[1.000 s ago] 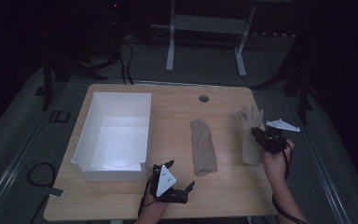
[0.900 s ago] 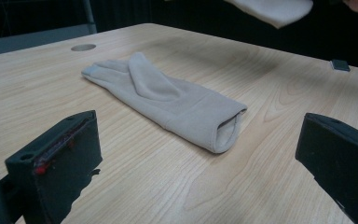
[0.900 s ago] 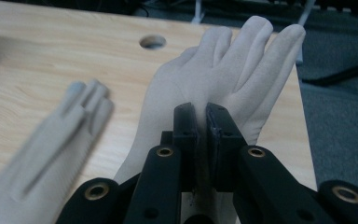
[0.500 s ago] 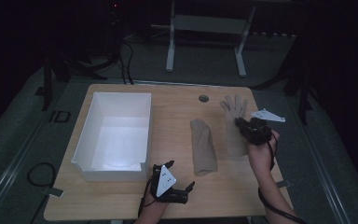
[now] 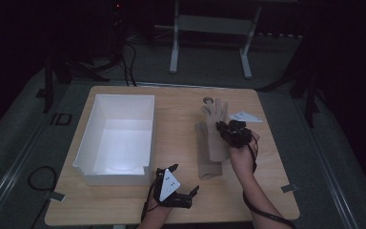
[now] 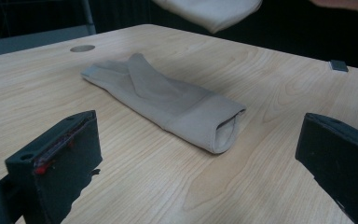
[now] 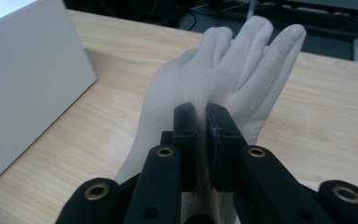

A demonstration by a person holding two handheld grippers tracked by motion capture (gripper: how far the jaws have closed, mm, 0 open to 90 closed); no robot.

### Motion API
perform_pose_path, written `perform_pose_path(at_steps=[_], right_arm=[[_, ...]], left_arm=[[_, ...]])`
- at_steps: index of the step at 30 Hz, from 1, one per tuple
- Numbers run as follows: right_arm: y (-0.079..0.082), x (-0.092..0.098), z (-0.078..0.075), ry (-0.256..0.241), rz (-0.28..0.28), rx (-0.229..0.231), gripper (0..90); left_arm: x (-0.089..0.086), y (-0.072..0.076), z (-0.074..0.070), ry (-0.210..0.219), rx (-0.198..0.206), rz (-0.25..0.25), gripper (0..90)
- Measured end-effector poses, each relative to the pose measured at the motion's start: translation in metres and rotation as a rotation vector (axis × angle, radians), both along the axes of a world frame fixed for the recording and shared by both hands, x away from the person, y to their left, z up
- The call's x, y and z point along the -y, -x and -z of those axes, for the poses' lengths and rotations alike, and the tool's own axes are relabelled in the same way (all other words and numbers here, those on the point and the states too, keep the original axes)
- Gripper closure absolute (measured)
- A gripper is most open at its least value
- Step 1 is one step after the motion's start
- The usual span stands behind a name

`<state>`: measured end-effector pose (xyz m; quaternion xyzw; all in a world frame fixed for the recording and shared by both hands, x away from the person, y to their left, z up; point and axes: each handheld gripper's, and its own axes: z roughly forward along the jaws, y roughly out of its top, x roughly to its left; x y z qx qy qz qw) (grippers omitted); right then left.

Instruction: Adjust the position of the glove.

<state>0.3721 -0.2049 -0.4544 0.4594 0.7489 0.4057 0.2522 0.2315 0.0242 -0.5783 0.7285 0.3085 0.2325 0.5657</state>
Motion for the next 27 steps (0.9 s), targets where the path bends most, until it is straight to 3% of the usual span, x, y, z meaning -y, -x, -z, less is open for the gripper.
perform_pose_path(at_steps=[13, 27], right_arm=[[-0.002, -0.016, 0.046, 0.032, 0.013, -0.091, 83.2], [-0.001, -0.015, 0.075, 0.053, 0.013, -0.160, 82.7]], left_arm=[[0.000, 0.000, 0.000, -0.001, 0.000, 0.002, 0.4], [0.000, 0.000, 0.000, -0.004, -0.001, 0.004, 0.4]])
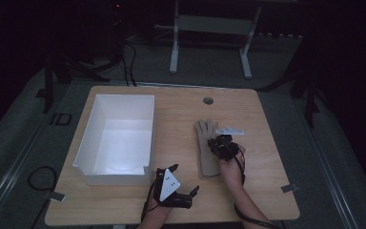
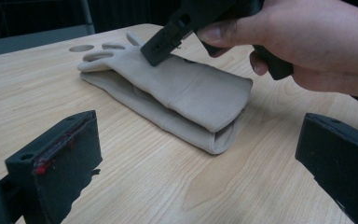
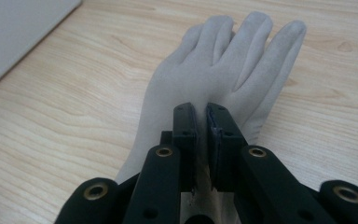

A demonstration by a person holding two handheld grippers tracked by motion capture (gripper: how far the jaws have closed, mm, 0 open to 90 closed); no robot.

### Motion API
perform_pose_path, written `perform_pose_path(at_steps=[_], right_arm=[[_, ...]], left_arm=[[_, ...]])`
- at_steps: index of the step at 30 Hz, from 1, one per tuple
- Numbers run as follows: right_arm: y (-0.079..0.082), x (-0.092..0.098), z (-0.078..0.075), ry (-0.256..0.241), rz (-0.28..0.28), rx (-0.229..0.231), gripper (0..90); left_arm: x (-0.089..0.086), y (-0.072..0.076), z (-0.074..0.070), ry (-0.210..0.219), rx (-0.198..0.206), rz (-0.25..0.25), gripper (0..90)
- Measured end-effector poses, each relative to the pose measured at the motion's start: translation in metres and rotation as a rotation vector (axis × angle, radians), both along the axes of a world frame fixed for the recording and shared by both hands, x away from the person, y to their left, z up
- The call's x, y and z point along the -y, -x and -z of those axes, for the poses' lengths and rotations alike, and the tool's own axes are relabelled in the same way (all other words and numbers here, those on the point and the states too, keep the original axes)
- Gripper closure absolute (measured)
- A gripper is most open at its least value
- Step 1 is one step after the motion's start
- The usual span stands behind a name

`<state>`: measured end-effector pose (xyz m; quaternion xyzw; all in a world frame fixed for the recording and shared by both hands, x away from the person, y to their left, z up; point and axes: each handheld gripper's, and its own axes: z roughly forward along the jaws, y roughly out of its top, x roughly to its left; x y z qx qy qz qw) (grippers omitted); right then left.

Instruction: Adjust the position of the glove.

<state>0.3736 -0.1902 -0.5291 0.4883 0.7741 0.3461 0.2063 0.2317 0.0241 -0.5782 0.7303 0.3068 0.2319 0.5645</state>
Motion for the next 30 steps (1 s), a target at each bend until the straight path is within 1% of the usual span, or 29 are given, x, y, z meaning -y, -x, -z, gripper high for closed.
perform_pose_path(at_steps=[6, 9, 11, 12, 17, 19, 21, 25, 28, 30], right_arm=[[0.001, 0.000, 0.006, -0.001, -0.015, -0.022, 82.0], [0.001, 0.001, 0.007, -0.014, -0.015, -0.031, 80.9], [0.000, 0.000, 0.008, -0.010, -0.022, -0.034, 79.3], [0.000, -0.001, 0.010, 0.002, -0.024, -0.037, 78.2], [-0.001, -0.001, 0.014, -0.008, -0.026, -0.052, 73.8], [-0.001, -0.001, 0.014, -0.010, -0.025, -0.052, 73.8], [-0.001, -0.001, 0.013, -0.025, -0.026, -0.058, 70.2], [0.000, -0.001, 0.010, -0.033, -0.036, -0.049, 64.9], [0.002, 0.000, 0.006, -0.045, -0.045, -0.038, 58.0], [0.003, 0.002, 0.001, -0.051, -0.052, -0.021, 49.8]], left_arm=[[0.000, 0.000, 0.000, 0.003, -0.002, 0.001, 0.4], [0.000, 0.000, 0.000, 0.001, -0.001, 0.001, 0.4], [0.000, 0.000, 0.000, 0.001, -0.001, 0.001, 0.4], [0.000, 0.000, 0.000, 0.002, -0.001, 0.001, 0.4], [0.000, 0.000, 0.000, 0.002, -0.001, 0.002, 0.4], [0.000, 0.000, 0.000, 0.001, -0.001, 0.003, 0.4], [0.000, 0.000, 0.000, 0.003, -0.002, 0.005, 0.4], [0.000, 0.000, 0.000, 0.001, -0.003, 0.007, 0.4], [0.000, 0.000, 0.000, 0.001, -0.003, 0.007, 0.4], [0.000, 0.000, 0.000, 0.001, -0.003, 0.008, 0.4]])
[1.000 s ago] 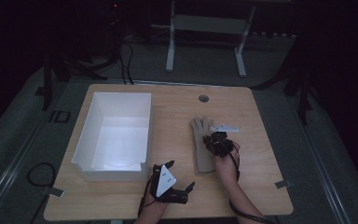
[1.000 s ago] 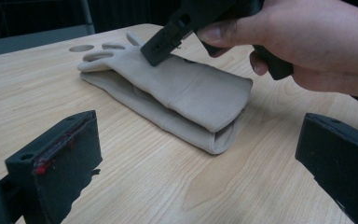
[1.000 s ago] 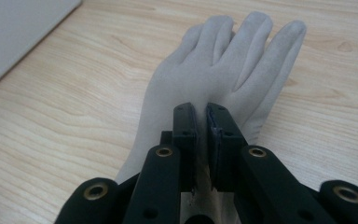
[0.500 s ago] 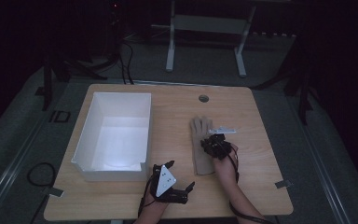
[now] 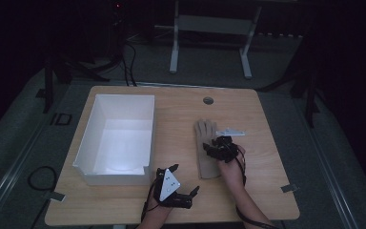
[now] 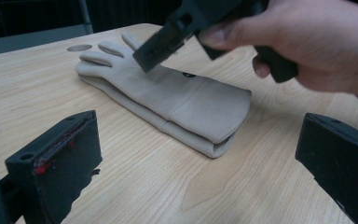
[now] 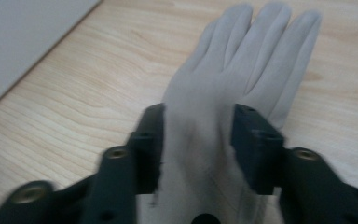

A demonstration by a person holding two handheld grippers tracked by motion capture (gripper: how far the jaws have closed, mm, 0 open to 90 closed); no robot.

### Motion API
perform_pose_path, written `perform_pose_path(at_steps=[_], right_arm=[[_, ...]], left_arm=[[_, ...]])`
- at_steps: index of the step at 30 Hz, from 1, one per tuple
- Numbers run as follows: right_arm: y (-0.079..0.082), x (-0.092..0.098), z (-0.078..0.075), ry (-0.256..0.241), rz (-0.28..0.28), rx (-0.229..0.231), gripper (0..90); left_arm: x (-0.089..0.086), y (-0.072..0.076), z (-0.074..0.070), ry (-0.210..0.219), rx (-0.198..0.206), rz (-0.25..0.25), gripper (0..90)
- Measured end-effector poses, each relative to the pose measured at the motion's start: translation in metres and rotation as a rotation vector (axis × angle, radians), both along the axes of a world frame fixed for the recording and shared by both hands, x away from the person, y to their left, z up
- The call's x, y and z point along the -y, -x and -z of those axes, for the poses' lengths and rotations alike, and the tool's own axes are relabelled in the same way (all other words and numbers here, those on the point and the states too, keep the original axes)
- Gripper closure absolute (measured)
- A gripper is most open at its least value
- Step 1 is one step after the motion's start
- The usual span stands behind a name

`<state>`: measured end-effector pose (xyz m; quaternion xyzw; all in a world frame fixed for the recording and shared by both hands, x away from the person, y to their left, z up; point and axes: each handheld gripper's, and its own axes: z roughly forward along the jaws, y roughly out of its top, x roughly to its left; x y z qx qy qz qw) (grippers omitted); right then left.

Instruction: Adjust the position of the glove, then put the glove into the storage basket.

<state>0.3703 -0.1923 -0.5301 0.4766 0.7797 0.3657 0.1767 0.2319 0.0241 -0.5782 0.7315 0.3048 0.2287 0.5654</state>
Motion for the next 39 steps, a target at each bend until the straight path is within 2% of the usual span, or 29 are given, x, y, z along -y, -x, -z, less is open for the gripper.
perform_pose_path(at_steps=[4, 5, 7, 12, 13, 15, 18, 19, 23, 24, 27, 29, 30, 32, 34, 36, 37, 39], right_arm=[[0.001, 0.008, -0.010, -0.014, -0.017, 0.030, 37.4], [0.001, 0.008, -0.010, -0.014, -0.017, 0.030, 37.4], [0.001, 0.014, -0.015, -0.030, -0.040, 0.026, 28.3], [0.001, 0.025, -0.020, -0.094, -0.081, 0.015, 18.1], [0.002, 0.026, -0.021, -0.089, -0.090, 0.018, 16.2], [0.002, 0.033, -0.020, -0.080, -0.123, 0.000, 15.9], [0.003, 0.041, -0.020, -0.055, -0.155, 0.038, 15.6], [0.004, 0.043, -0.020, -0.037, -0.152, 0.059, 15.5], [0.005, 0.051, -0.024, -0.035, -0.176, 0.077, 14.0], [0.005, 0.054, -0.025, -0.040, -0.176, 0.076, 14.1], [0.004, 0.063, -0.030, -0.051, -0.162, 0.019, 14.0], [0.004, 0.066, -0.032, -0.055, -0.154, 0.013, 13.9], [0.003, 0.068, -0.033, -0.058, -0.150, 0.008, 13.4], [0.001, 0.072, -0.036, -0.076, -0.123, -0.001, 12.2], [-0.001, 0.075, -0.037, -0.110, -0.129, -0.001, 10.6], [-0.004, 0.075, -0.037, -0.110, -0.127, -0.002, 10.6], [-0.005, 0.074, -0.037, -0.112, -0.125, -0.006, 10.6], [-0.010, 0.074, -0.036, -0.118, -0.125, -0.010, 10.6]], left_arm=[[0.001, 0.000, 0.000, -0.002, -0.002, 0.011, 0.4], [0.001, 0.000, 0.000, -0.002, -0.002, 0.011, 0.4], [0.001, -0.001, 0.000, -0.004, -0.007, 0.015, 0.4], [0.002, -0.003, 0.000, 0.003, -0.022, 0.029, 0.4], [0.002, -0.003, 0.000, 0.002, -0.026, 0.031, 0.4], [0.004, -0.005, -0.001, 0.005, -0.045, 0.055, 0.4], [0.006, -0.008, -0.001, -0.007, -0.080, 0.102, 0.4], [0.007, -0.010, -0.002, -0.029, -0.096, 0.124, 0.4], [0.012, -0.010, -0.004, -0.056, -0.069, 0.163, 0.4], [0.015, -0.011, -0.006, -0.068, -0.070, 0.182, 0.4], [0.020, -0.012, -0.012, -0.106, -0.069, 0.202, 0.4], [0.023, -0.013, -0.014, -0.116, -0.079, 0.198, 0.4], [0.030, -0.020, -0.018, -0.139, -0.116, 0.215, 0.4], [0.036, -0.026, -0.020, -0.157, -0.153, 0.242, 0.4], [0.042, -0.032, -0.021, -0.165, -0.174, 0.273, 0.4], [0.048, -0.037, -0.022, -0.176, -0.184, 0.279, 0.4], [0.052, -0.041, -0.022, -0.185, -0.208, 0.289, 0.4], [0.058, -0.044, -0.023, -0.179, -0.219, 0.289, 0.4]])
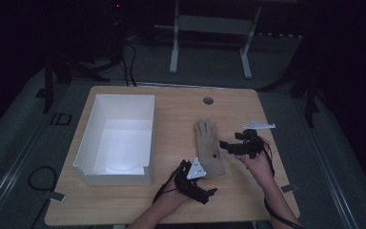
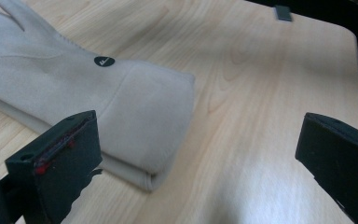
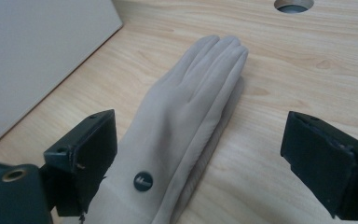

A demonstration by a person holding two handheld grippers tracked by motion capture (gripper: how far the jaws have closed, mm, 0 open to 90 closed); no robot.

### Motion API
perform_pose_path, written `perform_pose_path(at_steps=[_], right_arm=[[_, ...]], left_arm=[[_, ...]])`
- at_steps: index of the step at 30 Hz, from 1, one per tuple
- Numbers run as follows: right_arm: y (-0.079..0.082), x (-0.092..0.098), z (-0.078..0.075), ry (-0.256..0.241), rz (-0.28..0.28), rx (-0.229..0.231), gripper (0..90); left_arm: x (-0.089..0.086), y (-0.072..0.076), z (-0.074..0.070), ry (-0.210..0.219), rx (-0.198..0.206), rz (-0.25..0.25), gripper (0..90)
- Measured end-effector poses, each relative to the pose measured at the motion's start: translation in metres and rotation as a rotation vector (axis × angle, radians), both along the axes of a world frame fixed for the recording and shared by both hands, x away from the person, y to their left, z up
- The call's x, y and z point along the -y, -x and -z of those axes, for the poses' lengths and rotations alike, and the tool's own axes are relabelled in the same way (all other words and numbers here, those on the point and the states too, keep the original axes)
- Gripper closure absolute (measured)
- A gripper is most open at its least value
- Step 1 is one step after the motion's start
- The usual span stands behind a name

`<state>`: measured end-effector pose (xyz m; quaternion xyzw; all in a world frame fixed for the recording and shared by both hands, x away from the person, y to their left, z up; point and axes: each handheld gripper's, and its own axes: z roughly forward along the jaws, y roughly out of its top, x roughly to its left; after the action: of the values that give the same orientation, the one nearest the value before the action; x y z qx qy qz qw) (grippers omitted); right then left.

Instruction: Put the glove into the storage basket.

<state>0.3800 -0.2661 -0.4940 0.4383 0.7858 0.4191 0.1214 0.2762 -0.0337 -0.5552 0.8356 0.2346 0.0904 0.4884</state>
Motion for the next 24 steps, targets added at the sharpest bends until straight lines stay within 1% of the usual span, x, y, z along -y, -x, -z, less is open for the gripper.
perform_pose_path(at_steps=[3, 4, 6, 8, 9, 11, 12, 14, 15, 16, 17, 18, 19, 20, 21, 23, 24], right_arm=[[-0.005, -0.003, 0.001, 0.007, -0.005, -0.007, 12.0], [-0.007, -0.004, 0.002, 0.005, -0.007, -0.008, 13.4], [-0.012, -0.006, 0.004, 0.007, -0.004, -0.014, 14.2], [-0.016, -0.008, 0.006, 0.017, -0.001, -0.005, 15.9], [-0.019, -0.009, 0.007, 0.026, 0.006, 0.003, 20.5], [-0.024, -0.012, 0.010, 0.038, 0.016, 0.005, 22.8], [-0.027, -0.013, 0.012, 0.041, 0.024, 0.002, 26.9], [-0.033, -0.017, 0.016, 0.044, 0.026, -0.012, 29.3], [-0.037, -0.018, 0.018, 0.037, 0.026, -0.026, 32.9], [-0.040, -0.020, 0.021, 0.026, 0.022, -0.038, 33.6], [-0.042, -0.022, 0.023, 0.023, 0.027, -0.042, 34.0], [-0.046, -0.025, 0.027, 0.019, 0.025, -0.052, 35.7], [-0.049, -0.027, 0.030, 0.014, 0.030, -0.064, 35.9], [-0.052, -0.028, 0.033, 0.016, 0.038, -0.068, 35.9], [-0.056, -0.030, 0.037, 0.009, 0.035, -0.085, 35.9], [-0.062, -0.034, 0.043, 0.015, 0.040, -0.107, 35.9], [-0.064, -0.036, 0.046, 0.015, 0.035, -0.118, 35.9]], left_arm=[[0.008, -0.006, -0.004, -0.003, 0.006, 0.036, 1.0], [0.009, -0.007, -0.005, 0.004, 0.010, 0.036, 5.3], [0.014, -0.010, -0.008, 0.013, 0.025, 0.050, 6.7], [0.016, -0.014, -0.008, 0.025, 0.026, 0.062, 8.4], [0.016, -0.016, -0.009, 0.024, 0.032, 0.065, 11.1], [0.016, -0.020, -0.008, 0.023, 0.036, 0.094, 11.5], [0.016, -0.021, -0.008, 0.002, 0.047, 0.093, 11.6], [0.015, -0.025, -0.007, -0.010, 0.050, 0.114, 15.0], [0.016, -0.026, -0.007, -0.023, 0.054, 0.111, 15.1], [0.017, -0.028, -0.006, -0.029, 0.052, 0.118, 15.7], [0.017, -0.030, -0.006, -0.050, 0.050, 0.134, 19.1], [0.018, -0.031, -0.005, -0.065, 0.049, 0.134, 22.3], [0.018, -0.032, -0.004, -0.071, 0.045, 0.142, 23.6], [0.019, -0.034, -0.002, -0.089, 0.036, 0.143, 27.1], [0.020, -0.035, -0.001, -0.094, 0.028, 0.148, 29.9], [0.020, -0.037, 0.002, -0.129, 0.021, 0.146, 32.6], [0.019, -0.038, 0.003, -0.134, 0.011, 0.157, 33.5]])
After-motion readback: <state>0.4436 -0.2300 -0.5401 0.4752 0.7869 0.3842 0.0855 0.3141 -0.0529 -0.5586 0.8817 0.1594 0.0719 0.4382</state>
